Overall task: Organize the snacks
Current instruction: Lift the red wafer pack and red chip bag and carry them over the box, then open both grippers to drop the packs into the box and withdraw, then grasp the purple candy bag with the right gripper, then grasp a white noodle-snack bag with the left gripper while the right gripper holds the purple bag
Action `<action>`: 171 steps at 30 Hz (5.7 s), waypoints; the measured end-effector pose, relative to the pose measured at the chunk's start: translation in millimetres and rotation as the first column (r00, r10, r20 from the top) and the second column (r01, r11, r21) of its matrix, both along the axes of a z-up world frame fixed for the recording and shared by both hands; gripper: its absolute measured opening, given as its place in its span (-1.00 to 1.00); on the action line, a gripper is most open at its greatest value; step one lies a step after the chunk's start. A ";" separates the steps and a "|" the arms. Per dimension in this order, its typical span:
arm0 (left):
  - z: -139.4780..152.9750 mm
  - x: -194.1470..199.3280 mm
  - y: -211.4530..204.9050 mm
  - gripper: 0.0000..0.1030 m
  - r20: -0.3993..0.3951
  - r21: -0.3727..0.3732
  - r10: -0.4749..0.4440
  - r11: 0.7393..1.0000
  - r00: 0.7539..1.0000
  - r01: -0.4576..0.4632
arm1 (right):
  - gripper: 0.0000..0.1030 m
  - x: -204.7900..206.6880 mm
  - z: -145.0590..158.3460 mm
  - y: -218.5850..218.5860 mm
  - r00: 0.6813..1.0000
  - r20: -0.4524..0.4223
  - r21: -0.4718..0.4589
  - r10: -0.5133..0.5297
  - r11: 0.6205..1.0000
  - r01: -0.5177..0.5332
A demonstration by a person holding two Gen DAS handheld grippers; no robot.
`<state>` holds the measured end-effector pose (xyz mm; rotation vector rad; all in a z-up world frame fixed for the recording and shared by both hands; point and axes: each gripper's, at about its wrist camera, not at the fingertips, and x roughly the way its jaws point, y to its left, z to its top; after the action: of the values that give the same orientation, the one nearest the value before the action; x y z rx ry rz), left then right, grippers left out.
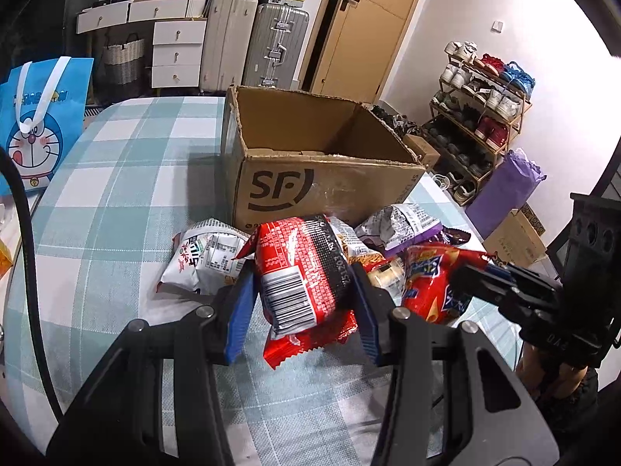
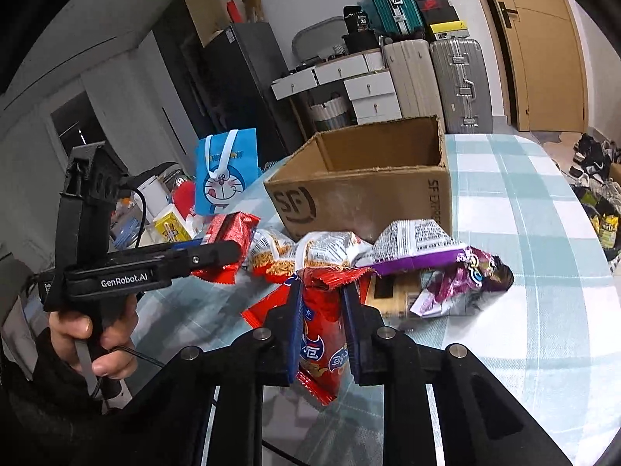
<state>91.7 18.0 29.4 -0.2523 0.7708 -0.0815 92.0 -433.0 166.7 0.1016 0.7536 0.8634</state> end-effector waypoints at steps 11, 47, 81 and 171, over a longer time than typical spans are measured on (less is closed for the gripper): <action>19.8 20.4 -3.6 -0.15 0.059 0.016 -0.018 1.000 0.998 0.017 | -0.65 18.8 37.3 -6.8 0.993 0.100 0.085 -0.065 0.995 0.056; 25.4 117.7 24.5 0.68 0.074 0.035 0.048 0.998 0.996 -0.051 | 0.35 131.3 39.5 22.6 0.967 0.084 0.070 -0.242 0.969 0.237; -8.8 -8.4 26.5 0.98 -0.003 0.061 0.180 0.982 0.984 -0.179 | 0.99 36.4 0.0 -58.3 0.964 -0.022 -0.129 -0.266 0.957 0.261; -72.7 75.9 43.7 0.81 -0.170 0.078 0.195 0.980 0.966 -0.184 | -0.16 60.6 -21.3 -94.0 0.908 -0.050 -0.147 -0.416 0.902 0.405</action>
<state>167.6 61.7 -43.3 -0.2754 0.9203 0.1475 152.6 -527.1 145.4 0.1710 0.8262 0.4057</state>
